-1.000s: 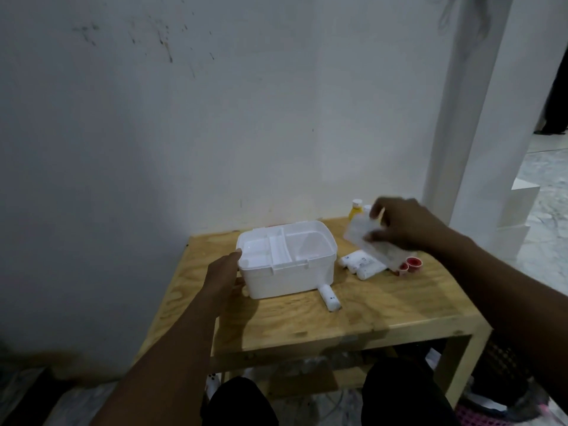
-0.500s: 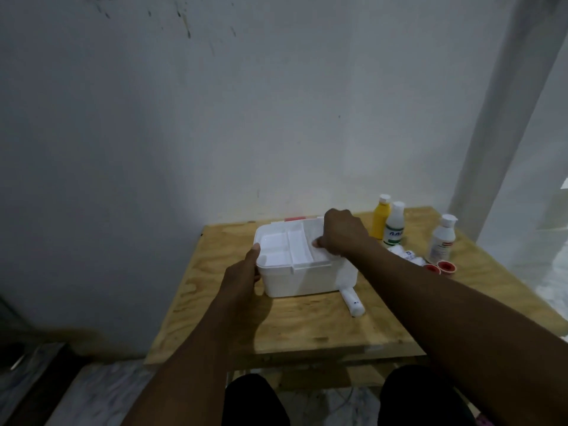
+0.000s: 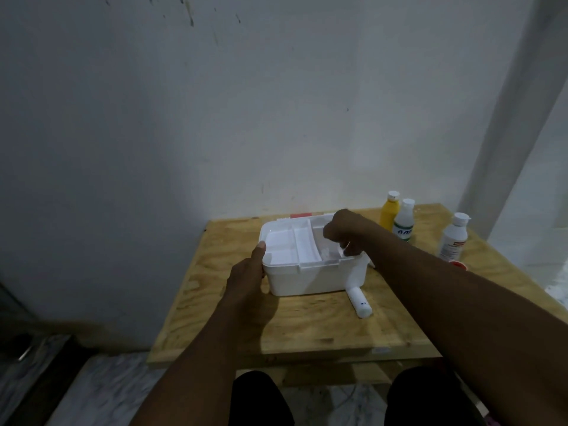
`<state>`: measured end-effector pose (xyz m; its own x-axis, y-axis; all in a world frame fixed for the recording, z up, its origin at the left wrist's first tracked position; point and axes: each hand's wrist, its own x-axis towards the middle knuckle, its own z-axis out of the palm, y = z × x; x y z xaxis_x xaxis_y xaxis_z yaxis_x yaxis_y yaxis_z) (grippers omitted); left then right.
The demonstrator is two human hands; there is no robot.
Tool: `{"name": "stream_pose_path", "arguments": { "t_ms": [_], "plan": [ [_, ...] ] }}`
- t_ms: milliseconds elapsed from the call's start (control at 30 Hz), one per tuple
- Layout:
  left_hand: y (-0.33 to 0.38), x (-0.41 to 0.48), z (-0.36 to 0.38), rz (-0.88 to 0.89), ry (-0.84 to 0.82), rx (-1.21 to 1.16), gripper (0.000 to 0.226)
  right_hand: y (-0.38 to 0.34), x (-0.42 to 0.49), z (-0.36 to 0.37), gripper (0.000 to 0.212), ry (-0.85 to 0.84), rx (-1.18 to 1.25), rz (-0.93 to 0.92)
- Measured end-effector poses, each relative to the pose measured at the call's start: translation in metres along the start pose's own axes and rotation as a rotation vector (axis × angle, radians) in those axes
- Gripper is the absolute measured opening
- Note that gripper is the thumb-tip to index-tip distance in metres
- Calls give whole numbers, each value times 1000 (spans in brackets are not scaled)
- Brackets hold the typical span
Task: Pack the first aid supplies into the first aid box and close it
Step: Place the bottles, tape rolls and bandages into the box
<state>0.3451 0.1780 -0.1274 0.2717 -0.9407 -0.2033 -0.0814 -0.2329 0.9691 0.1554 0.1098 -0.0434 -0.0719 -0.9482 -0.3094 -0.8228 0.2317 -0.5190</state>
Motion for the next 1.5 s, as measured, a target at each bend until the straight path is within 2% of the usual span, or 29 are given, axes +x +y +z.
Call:
{"name": "stream_pose_path", "arguments": {
  "t_ms": [300, 433, 600, 800, 933, 1000, 1067, 1167, 1267, 1433, 1500],
  "plan": [
    [-2, 1, 1, 17, 5, 31, 57, -1, 2, 2, 50, -106, 307, 106],
    [-3, 2, 1, 12, 16, 44, 59, -5, 9, 10, 70, -111, 472, 174],
    [-2, 3, 1, 15, 2, 39, 53, -12, 16, 22, 92, -183, 619, 168],
    [-2, 2, 1, 12, -18, 38, 58, -24, 17, 34, 80, -221, 748, 119],
    [-2, 2, 1, 12, 3, 49, 71, -19, 21, 34, 85, -226, 703, 119],
    [-2, 1, 2, 28, -7, 61, 64, -15, 18, 28, 84, -230, 667, 103],
    [-1, -1, 3, 32, -8, 58, 62, -9, 11, 15, 74, -168, 622, 70],
    [-1, -4, 3, 32, 4, 39, 64, 8, 0, -16, 43, 8, 615, -32],
    [1, -6, 3, 10, 23, 11, 60, 31, -17, -43, 28, 71, 524, -76],
    [3, -10, 5, 8, 28, 62, 68, 62, -56, -51, 26, -74, 242, -39],
    [6, -15, 5, 16, 34, 74, 68, 67, -66, -45, 24, -61, 164, -53]
  ]
}}
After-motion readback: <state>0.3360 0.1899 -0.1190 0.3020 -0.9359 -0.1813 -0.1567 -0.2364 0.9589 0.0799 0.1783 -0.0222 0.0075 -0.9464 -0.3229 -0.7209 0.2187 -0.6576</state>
